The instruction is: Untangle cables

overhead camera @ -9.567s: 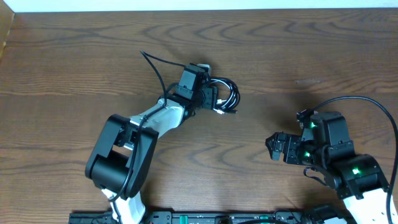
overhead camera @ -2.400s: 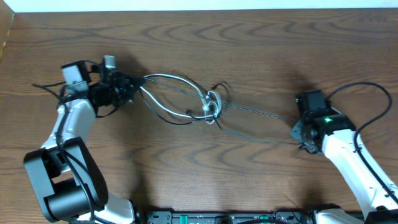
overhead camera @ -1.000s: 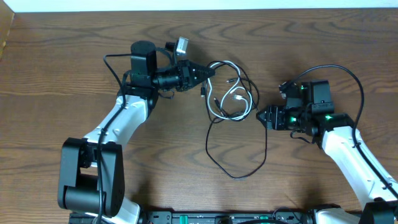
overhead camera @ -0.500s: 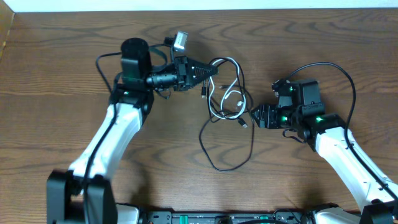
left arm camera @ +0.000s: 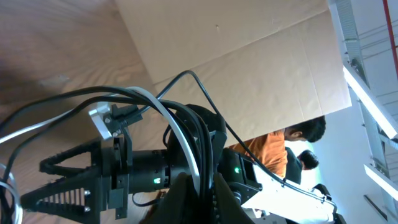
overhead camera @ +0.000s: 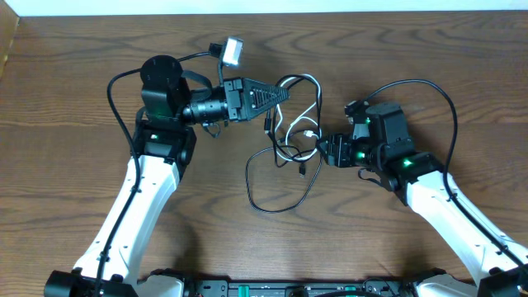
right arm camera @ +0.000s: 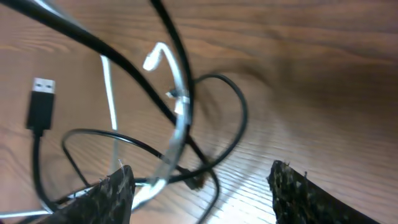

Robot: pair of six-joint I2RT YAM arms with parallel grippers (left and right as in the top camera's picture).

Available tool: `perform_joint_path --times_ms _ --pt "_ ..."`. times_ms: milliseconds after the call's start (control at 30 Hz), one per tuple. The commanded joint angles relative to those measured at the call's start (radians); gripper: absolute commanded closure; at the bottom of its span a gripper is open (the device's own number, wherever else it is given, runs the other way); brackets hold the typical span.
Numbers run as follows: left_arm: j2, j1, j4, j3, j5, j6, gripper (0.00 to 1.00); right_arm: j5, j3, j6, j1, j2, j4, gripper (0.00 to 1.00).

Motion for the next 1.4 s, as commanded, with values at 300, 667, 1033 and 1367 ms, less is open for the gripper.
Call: perform_joint_path --times_ms 300,667,1033,1367 --pt "-0.019 -0.042 0.007 0.009 0.014 -0.002 0.92 0.079 -0.005 0.076 0.068 0.121 0.063 0.74" --pt "-0.019 -0.042 -0.124 0.009 -0.066 0.238 0.93 0.114 -0.005 0.134 0.06 0.222 0.044 0.99" --pt "-0.019 -0.042 -0.733 0.009 -0.768 0.686 0.92 0.281 -0.005 0.134 -0.033 0.107 -0.18 0.99" --pt "-0.019 -0.042 -0.801 0.009 -1.206 0.634 0.93 0.544 -0.005 0.232 -0.196 0.004 -0.427 0.99"
